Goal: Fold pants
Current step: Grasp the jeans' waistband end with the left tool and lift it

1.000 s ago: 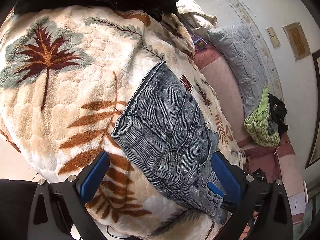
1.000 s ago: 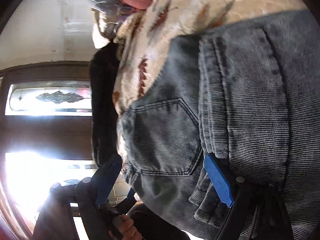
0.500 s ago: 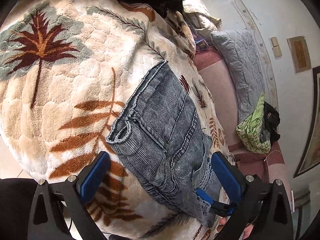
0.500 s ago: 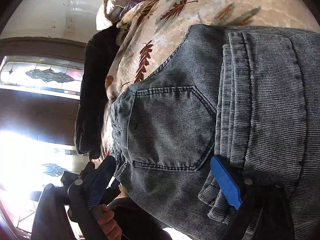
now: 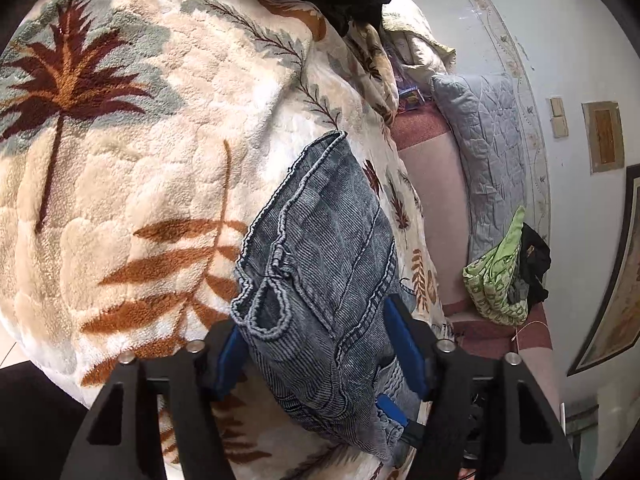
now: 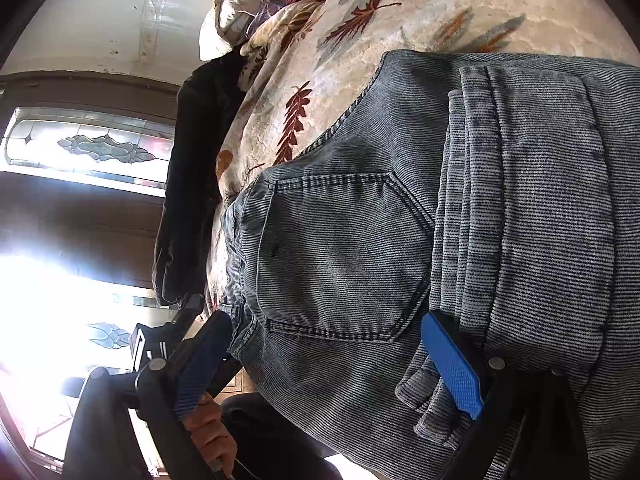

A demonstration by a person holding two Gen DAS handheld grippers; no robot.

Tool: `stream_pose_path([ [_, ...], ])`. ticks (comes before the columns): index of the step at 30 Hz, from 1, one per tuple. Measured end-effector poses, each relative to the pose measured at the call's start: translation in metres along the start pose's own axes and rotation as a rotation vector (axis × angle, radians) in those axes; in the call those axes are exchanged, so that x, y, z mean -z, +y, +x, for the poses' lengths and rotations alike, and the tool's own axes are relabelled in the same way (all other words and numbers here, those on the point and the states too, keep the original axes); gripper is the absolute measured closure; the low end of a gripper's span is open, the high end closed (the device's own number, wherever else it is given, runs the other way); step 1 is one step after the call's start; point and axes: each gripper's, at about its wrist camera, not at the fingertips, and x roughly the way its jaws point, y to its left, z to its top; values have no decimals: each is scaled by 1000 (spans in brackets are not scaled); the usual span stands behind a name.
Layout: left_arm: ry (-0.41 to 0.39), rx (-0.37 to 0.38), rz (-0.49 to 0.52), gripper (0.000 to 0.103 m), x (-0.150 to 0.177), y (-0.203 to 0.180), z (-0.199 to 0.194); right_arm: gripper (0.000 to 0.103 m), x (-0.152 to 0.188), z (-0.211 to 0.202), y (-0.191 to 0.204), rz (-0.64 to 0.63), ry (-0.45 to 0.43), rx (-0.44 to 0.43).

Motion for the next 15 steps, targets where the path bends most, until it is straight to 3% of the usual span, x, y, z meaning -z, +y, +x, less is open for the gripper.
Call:
stream_pose_path([
  [1, 2, -16, 7, 64, 1, 1, 2, 6, 0, 0, 0, 4, 0, -1],
  [3, 3, -38, 19, 74, 1, 3, 4, 6, -1, -1, -1, 9, 2, -7],
  [7, -4, -55, 56, 85, 1, -1, 4, 6, -4, -3, -5, 31, 9, -15],
  [10, -19, -73, 103, 87, 2, -11, 1, 6, -11, -7, -3, 107, 45, -5],
  [13, -23, -74, 113, 87, 2, -11, 0, 6, -19, -14, 7, 134, 35, -92],
  [15, -22, -76, 111, 87, 2, -9, 1, 6, -21, -2, 10, 116, 75, -65],
])
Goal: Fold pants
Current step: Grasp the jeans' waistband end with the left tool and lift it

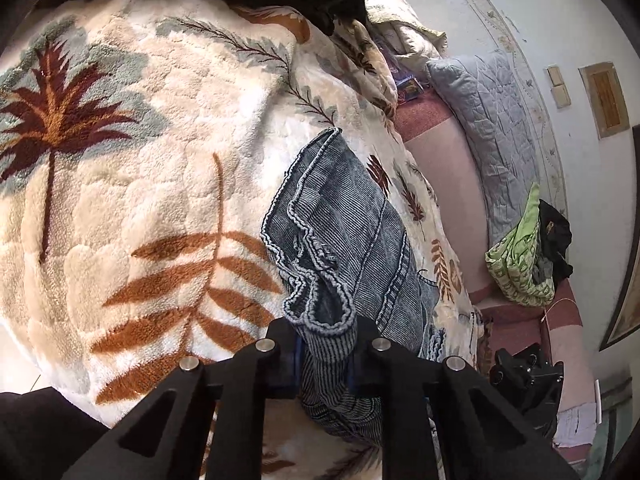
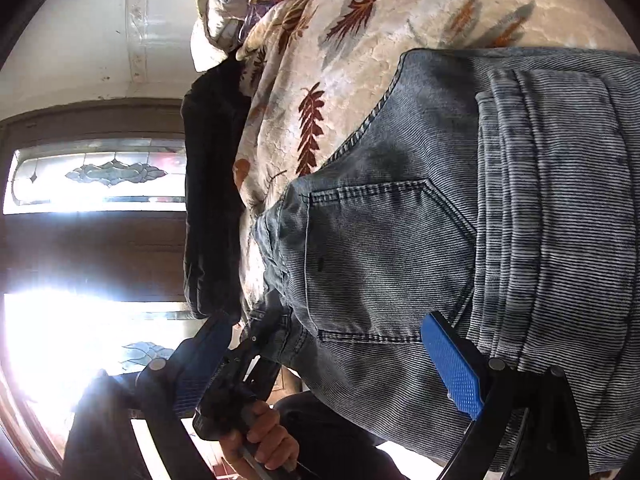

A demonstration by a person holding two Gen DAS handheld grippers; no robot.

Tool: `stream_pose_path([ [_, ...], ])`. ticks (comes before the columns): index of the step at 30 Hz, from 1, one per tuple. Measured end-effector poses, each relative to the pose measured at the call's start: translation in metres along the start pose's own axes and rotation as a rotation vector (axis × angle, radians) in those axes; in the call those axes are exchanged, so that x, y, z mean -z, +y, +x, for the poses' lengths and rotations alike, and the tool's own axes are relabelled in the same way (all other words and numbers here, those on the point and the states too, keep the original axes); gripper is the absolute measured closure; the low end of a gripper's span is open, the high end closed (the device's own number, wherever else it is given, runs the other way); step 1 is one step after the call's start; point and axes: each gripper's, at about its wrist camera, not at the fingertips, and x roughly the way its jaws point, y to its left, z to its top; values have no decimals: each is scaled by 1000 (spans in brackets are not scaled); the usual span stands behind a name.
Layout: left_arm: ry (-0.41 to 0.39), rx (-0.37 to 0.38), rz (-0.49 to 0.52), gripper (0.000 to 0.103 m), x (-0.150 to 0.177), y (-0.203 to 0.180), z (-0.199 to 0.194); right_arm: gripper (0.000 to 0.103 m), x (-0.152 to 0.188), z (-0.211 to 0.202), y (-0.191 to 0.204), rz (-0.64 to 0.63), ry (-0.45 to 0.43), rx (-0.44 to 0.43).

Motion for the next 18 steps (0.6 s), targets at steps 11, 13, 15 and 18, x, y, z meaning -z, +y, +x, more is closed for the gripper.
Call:
stream_pose_path([
  [11, -39, -5, 98, 89, -1, -26, -7, 4, -1, 22, -9, 43, 28, 62],
  [13, -46, -7, 113, 90, -1, -31, -10, 4, -1, 20, -11, 46, 29, 48],
  [15, -51, -7, 129, 91, -1, -38, -11, 4, -1, 17, -13, 58, 27, 28],
  [18, -62, -8, 157, 91, 0, -48, -14, 4, -1, 13, -20, 79, 22, -3],
])
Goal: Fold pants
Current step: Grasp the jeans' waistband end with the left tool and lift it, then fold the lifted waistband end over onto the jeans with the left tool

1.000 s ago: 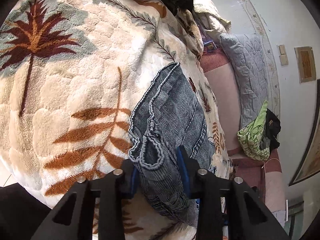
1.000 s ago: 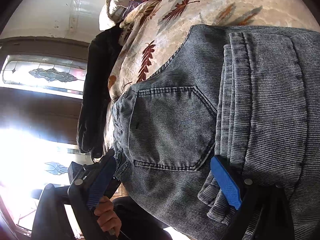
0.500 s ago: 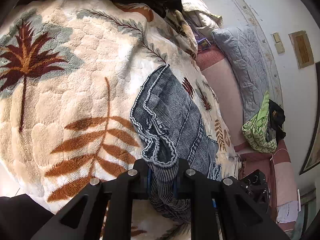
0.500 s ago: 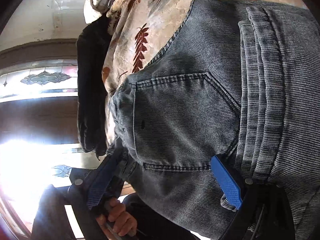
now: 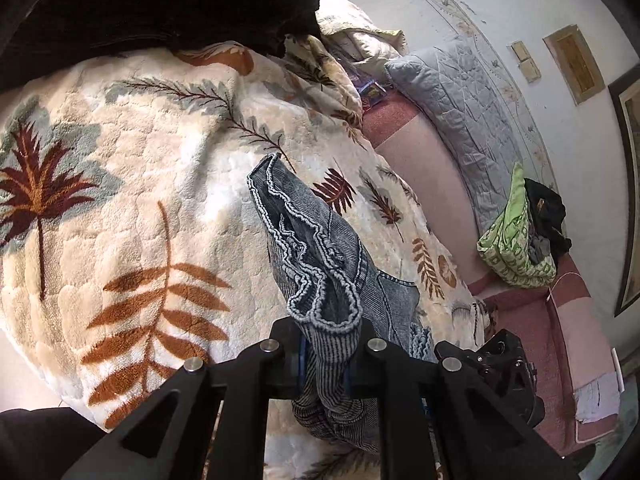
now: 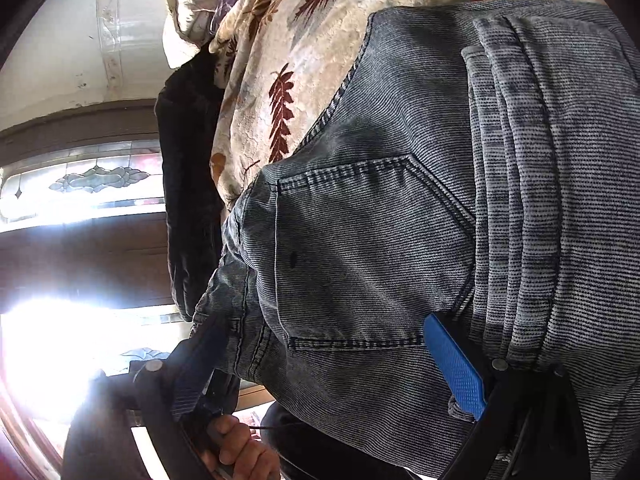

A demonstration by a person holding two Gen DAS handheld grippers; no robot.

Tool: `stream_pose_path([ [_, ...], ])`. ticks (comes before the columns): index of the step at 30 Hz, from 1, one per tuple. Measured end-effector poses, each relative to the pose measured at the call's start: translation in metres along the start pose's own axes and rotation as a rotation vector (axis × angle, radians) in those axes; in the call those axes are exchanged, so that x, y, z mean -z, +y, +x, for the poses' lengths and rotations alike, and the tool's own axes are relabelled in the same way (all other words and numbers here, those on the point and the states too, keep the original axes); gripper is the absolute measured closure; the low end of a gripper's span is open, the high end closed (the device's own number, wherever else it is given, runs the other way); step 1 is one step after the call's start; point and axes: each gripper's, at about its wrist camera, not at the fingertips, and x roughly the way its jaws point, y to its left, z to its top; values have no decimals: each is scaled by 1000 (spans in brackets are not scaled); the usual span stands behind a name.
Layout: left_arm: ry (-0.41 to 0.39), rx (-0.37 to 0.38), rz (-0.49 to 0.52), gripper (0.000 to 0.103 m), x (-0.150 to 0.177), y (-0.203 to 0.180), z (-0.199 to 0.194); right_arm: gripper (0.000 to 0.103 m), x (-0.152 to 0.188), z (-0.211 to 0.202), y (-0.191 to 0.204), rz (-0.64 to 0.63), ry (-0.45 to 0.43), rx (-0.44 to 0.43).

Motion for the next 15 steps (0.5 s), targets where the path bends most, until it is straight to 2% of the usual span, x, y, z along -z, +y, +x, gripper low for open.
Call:
stream_pose_path([
  [5, -15, -11, 62, 91, 0, -21, -3, 4, 0, -4, -4, 18, 7, -22],
  [7, -23, -11, 96, 91, 0, -33, -4, 4, -1, -11, -6, 44, -1, -62],
  [10, -35, -7, 163, 91, 2, -58, -3, 4, 1, -43, -10, 71, -74, -162],
  [15, -56, 23, 346, 91, 20, -128, -2, 4, 12, -121, -32, 59, -195, -210],
])
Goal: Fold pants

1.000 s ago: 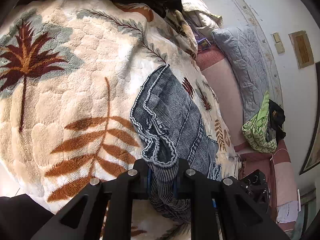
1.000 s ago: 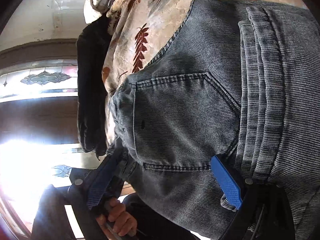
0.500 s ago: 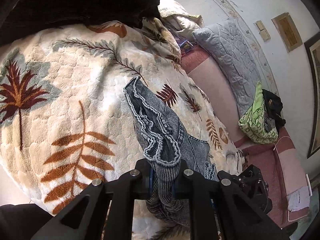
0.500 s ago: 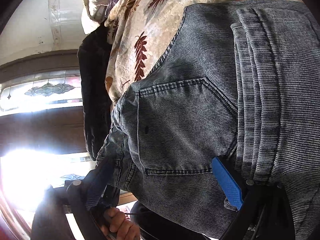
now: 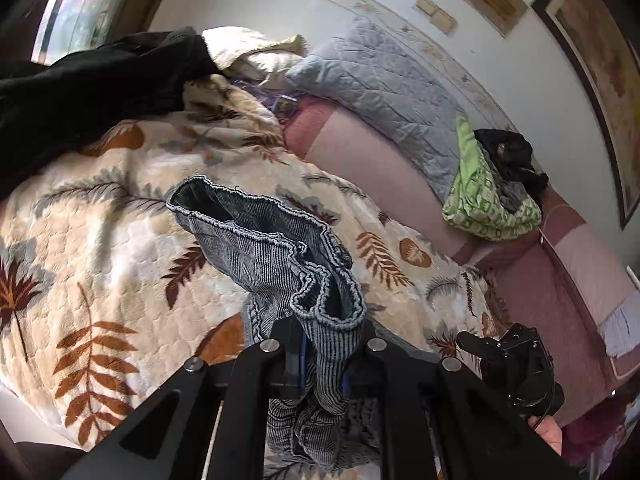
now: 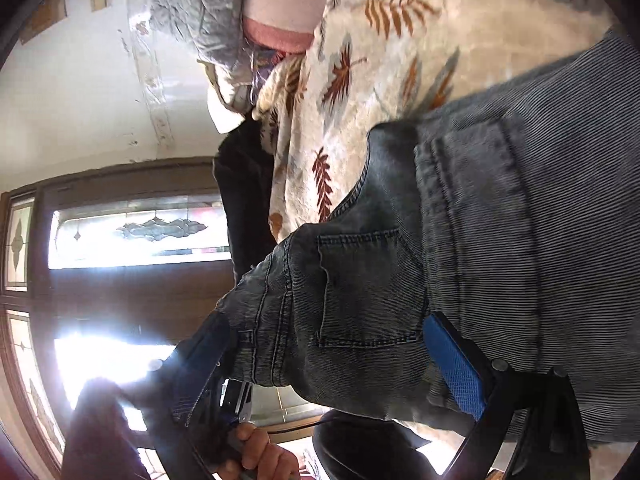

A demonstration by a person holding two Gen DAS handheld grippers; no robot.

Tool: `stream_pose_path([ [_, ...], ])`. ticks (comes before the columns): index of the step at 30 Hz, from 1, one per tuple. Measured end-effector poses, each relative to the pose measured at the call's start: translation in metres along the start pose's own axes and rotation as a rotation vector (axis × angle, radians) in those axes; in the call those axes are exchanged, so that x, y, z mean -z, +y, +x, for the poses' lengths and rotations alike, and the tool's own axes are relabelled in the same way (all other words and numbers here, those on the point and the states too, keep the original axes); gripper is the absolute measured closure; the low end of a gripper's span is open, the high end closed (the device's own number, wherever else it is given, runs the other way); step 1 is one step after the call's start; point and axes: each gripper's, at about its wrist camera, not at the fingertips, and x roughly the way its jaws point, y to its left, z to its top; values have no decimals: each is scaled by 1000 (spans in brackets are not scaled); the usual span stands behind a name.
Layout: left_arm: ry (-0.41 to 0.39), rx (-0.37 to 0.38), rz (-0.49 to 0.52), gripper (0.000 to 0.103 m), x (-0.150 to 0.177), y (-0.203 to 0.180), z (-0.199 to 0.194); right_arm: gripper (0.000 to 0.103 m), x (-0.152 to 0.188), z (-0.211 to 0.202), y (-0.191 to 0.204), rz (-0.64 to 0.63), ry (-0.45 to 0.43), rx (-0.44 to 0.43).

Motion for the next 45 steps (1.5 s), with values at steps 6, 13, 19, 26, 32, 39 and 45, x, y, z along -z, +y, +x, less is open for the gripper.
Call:
stream_pose_path([
  [6, 37, 96, 308, 91, 40, -119, 15, 4, 6, -130, -34, 11, -252, 12],
  [13, 411, 77, 511, 91, 160, -178, 112, 4, 25, -215, -91, 87, -401, 50],
  [19, 399, 60, 558, 89, 172, -187, 115, 4, 33, -218, -103, 74, -383, 77],
  [26, 407, 210, 482, 51, 145, -178, 78, 4, 25, -204, -73, -3, -379, 62],
  [32, 186, 221, 400, 39, 98, -131, 19, 4, 10, -178, -28, -63, -295, -46],
  [39, 326, 29, 294, 38, 96, -61, 75, 4, -28, -93, -18, -69, -155, -1],
  [45, 369, 15, 254, 31, 107, -50, 87, 5, -45, -78, -59, 35, -165, 139],
])
